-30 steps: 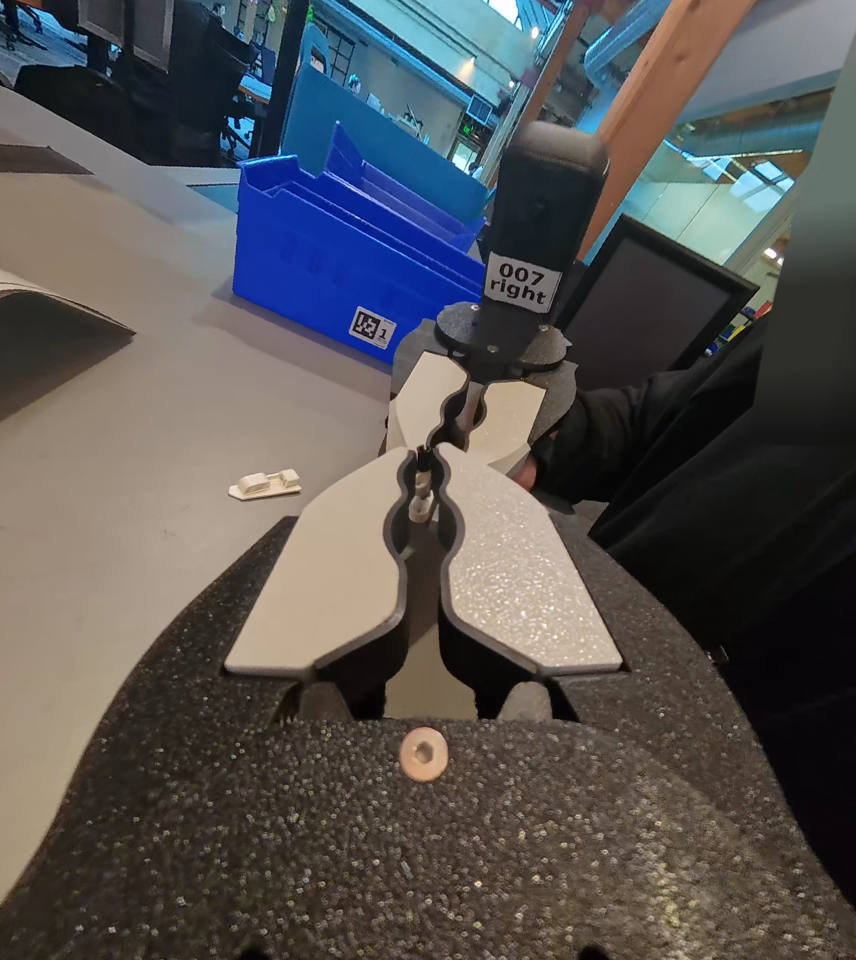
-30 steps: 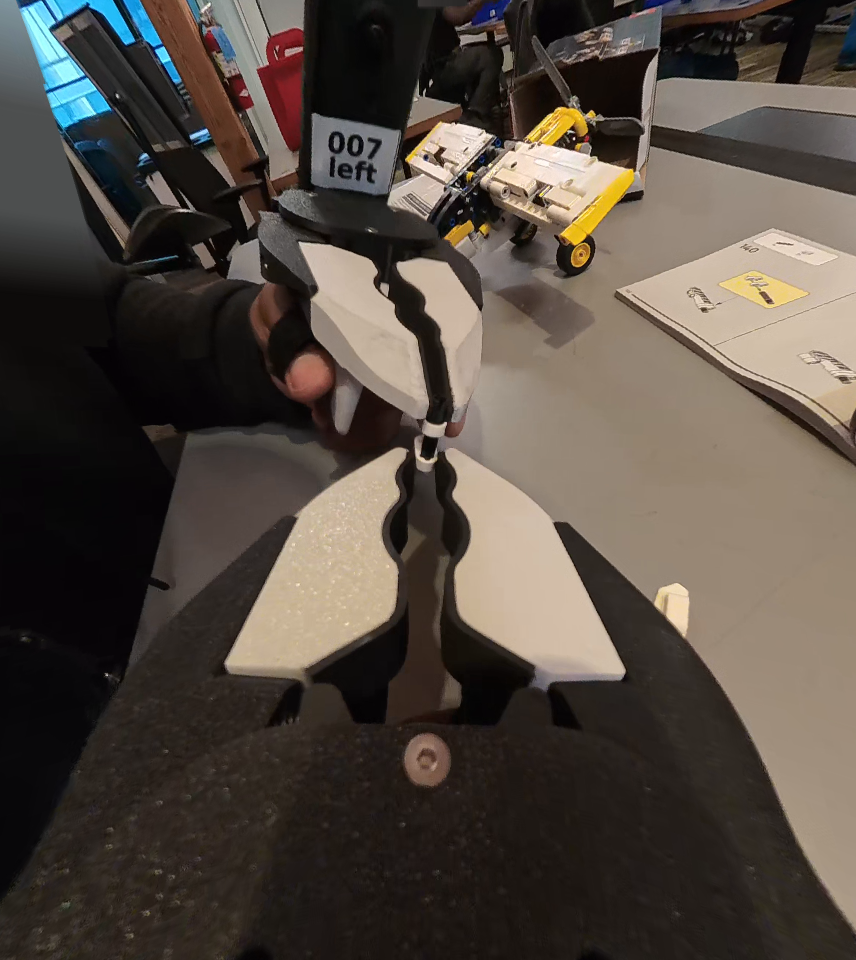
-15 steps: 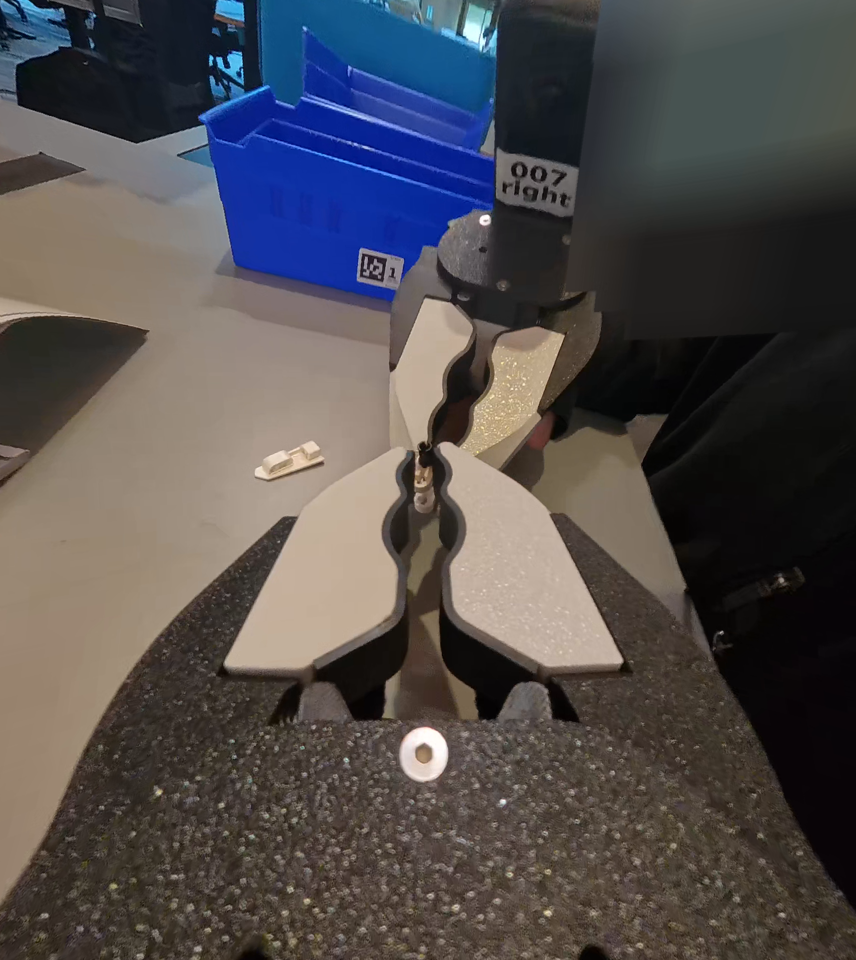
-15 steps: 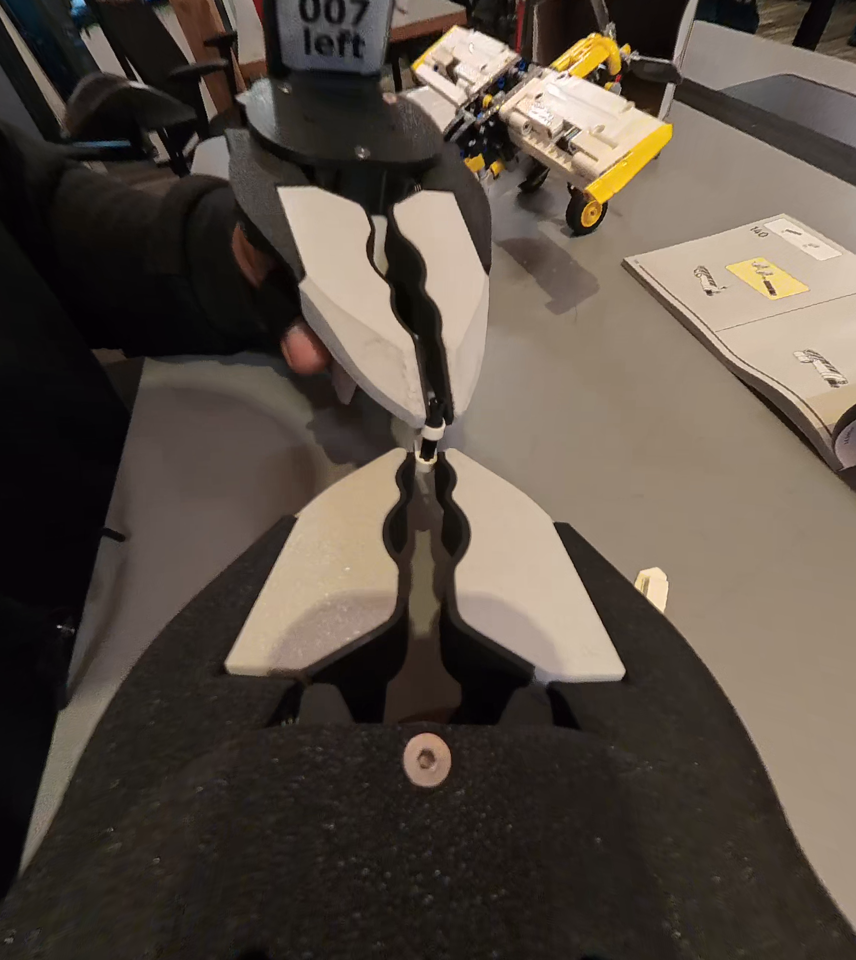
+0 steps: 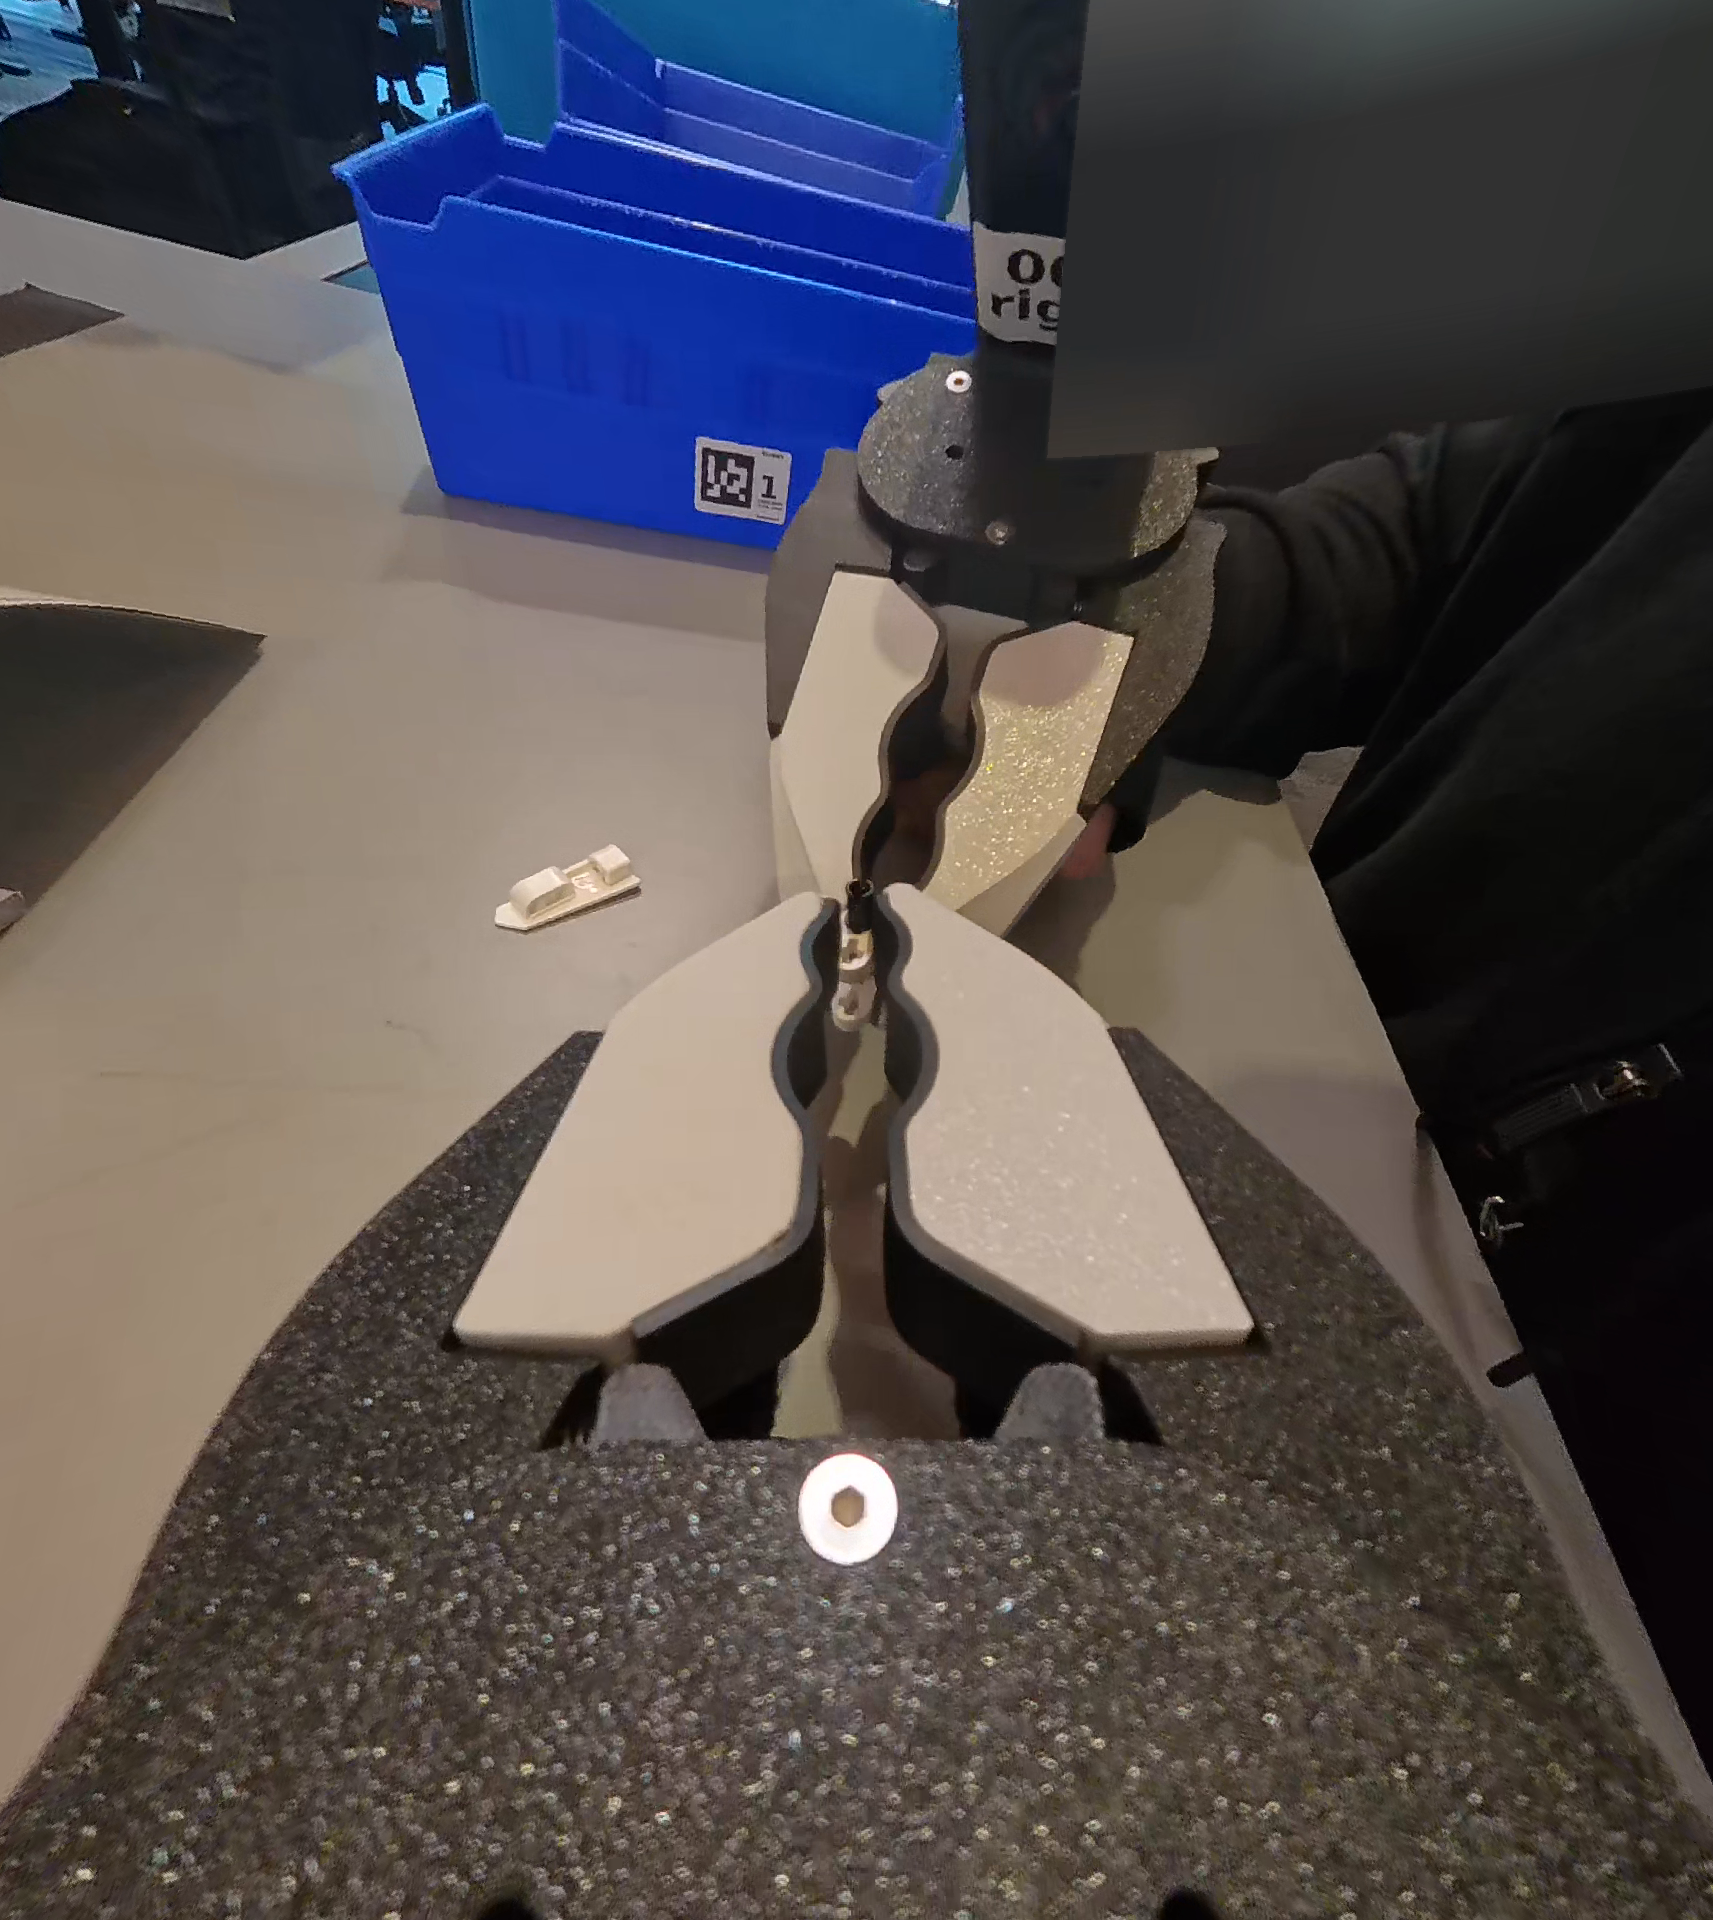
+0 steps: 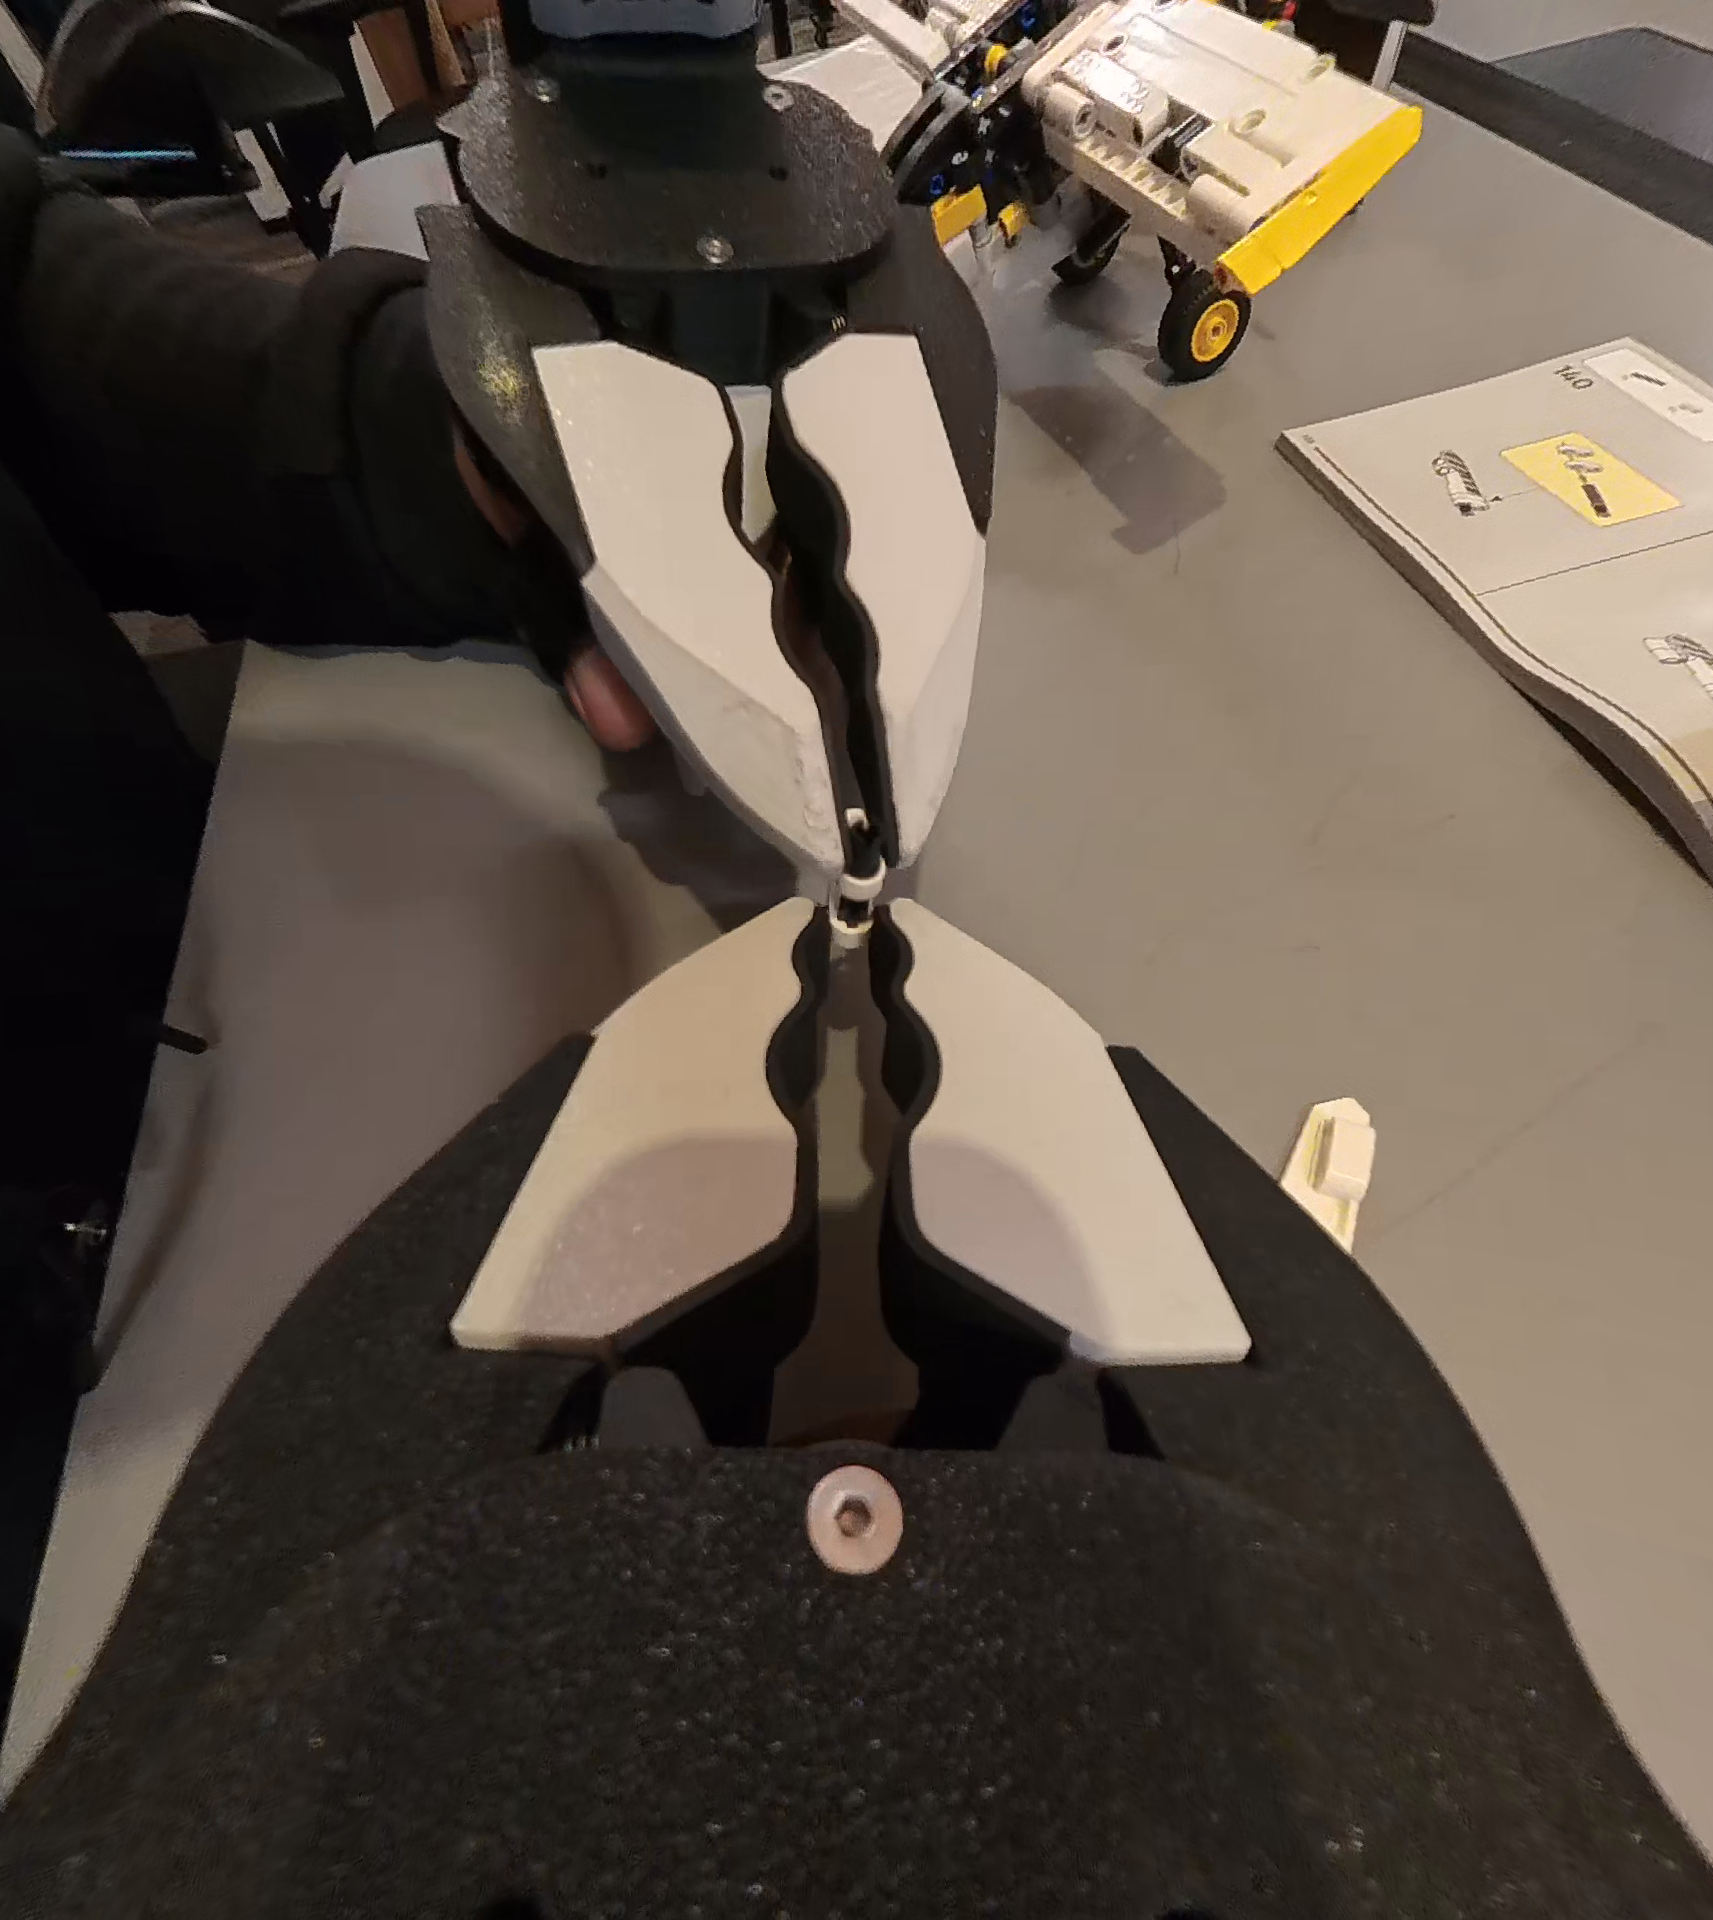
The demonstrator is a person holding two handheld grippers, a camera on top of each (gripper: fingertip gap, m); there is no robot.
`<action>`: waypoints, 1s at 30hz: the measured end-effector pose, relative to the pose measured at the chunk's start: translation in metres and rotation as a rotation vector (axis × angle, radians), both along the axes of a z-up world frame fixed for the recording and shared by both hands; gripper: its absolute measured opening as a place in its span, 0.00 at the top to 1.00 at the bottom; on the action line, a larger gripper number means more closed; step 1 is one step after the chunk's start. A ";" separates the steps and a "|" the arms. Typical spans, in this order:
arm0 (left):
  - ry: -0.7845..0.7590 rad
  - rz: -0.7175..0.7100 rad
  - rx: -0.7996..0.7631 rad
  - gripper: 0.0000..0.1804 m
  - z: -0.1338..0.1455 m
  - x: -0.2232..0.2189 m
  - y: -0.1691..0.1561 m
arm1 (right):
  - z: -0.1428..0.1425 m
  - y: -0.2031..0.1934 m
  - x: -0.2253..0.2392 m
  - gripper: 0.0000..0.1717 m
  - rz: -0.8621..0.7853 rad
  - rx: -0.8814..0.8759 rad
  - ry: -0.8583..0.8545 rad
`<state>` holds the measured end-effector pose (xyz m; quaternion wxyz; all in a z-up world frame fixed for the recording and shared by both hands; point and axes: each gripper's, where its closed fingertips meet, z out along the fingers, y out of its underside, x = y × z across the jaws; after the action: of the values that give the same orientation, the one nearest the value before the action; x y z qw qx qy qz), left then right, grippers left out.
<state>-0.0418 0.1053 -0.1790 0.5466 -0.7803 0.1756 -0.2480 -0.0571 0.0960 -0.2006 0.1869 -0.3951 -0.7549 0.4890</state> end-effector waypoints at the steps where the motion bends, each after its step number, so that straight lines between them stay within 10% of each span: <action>1: -0.003 0.001 0.000 0.97 0.000 0.000 0.000 | 0.000 0.000 0.000 0.96 -0.002 0.002 0.002; 18: 0.013 0.026 0.091 0.89 0.015 -0.003 0.002 | 0.011 0.004 -0.002 0.96 -0.013 -0.156 -0.011; 30: 0.532 0.016 0.324 0.84 0.010 -0.005 -0.003 | 0.024 0.002 0.004 0.96 0.030 -0.574 -0.245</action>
<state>-0.0470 0.1024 -0.1692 0.6008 -0.7217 0.3438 0.0005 -0.0527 0.0981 -0.1763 -0.0318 -0.4767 -0.6085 0.6336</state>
